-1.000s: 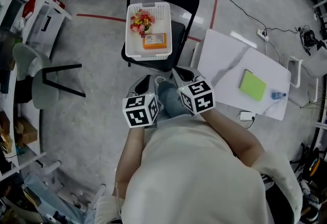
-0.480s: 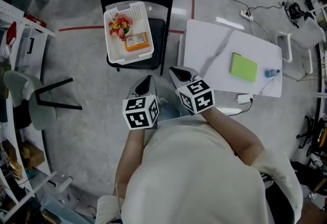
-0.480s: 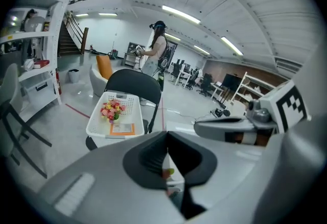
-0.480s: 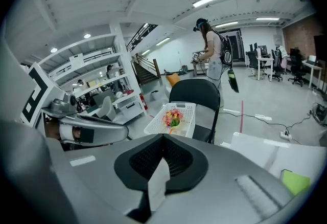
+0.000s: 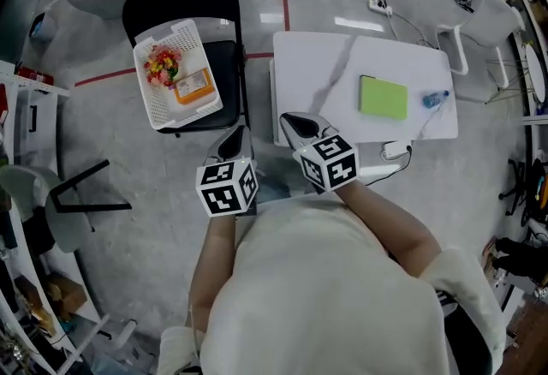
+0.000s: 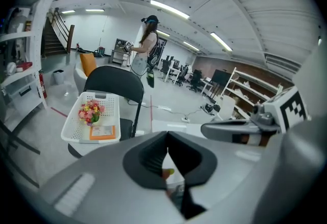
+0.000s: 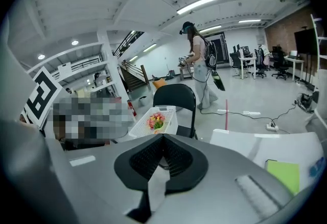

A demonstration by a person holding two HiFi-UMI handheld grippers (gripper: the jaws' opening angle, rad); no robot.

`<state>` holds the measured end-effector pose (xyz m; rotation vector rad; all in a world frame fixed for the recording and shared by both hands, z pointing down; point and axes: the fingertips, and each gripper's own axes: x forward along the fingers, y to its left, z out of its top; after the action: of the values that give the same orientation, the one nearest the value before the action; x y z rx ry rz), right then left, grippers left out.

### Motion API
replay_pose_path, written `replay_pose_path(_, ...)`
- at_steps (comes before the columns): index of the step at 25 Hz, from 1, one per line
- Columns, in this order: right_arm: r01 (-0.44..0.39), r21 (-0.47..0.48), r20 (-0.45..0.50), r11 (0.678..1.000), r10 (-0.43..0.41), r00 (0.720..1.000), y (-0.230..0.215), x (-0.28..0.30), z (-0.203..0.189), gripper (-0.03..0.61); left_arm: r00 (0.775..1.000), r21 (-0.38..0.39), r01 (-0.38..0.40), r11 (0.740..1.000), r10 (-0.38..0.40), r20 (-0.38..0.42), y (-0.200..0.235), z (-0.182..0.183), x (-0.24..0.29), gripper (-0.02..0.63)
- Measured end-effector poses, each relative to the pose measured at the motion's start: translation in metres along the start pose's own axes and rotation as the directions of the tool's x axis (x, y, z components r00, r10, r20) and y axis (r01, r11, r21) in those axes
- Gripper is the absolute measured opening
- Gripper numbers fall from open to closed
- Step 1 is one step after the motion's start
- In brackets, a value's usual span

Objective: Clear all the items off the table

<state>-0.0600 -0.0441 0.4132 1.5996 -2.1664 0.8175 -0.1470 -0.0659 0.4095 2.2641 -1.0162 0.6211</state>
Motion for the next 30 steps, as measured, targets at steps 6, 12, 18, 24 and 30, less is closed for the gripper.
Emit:
replay_pose_path(6, 0.036, 0.047, 0.01, 0.998, -0.037, 0.999, -0.054, -0.033, -0.005, -0.002, 0.999, 0.037, 0.03, 0.999, -0.029, -0.031, -0.053, -0.001, 0.028, 0.008)
replay_pose_path(12, 0.066, 0.073, -0.007, 0.995, -0.065, 0.998, -0.11, -0.066, -0.024, -0.002, 0.996, 0.047, 0.058, 0.997, -0.055, -0.066, -0.108, -0.012, 0.057, 0.008)
replay_pose_path(18, 0.103, 0.156, -0.023, 0.982, -0.101, 0.995, -0.181, -0.099, -0.048, -0.002, 0.989, 0.082, 0.093, 0.992, -0.083, -0.119, -0.159, -0.033, 0.092, 0.008)
replay_pose_path(24, 0.165, 0.205, -0.047, 0.965, -0.159, 0.986, -0.258, -0.135, -0.078, 0.0, 0.98, 0.135, 0.13, 0.982, -0.106, -0.168, -0.212, -0.058, 0.126, 0.008)
replay_pose_path(30, 0.225, 0.217, -0.089, 0.95, -0.21, 0.974, -0.327, -0.162, -0.111, 0.0, 0.971, 0.149, 0.155, 0.977, -0.123, -0.203, -0.261, -0.084, 0.159, 0.008)
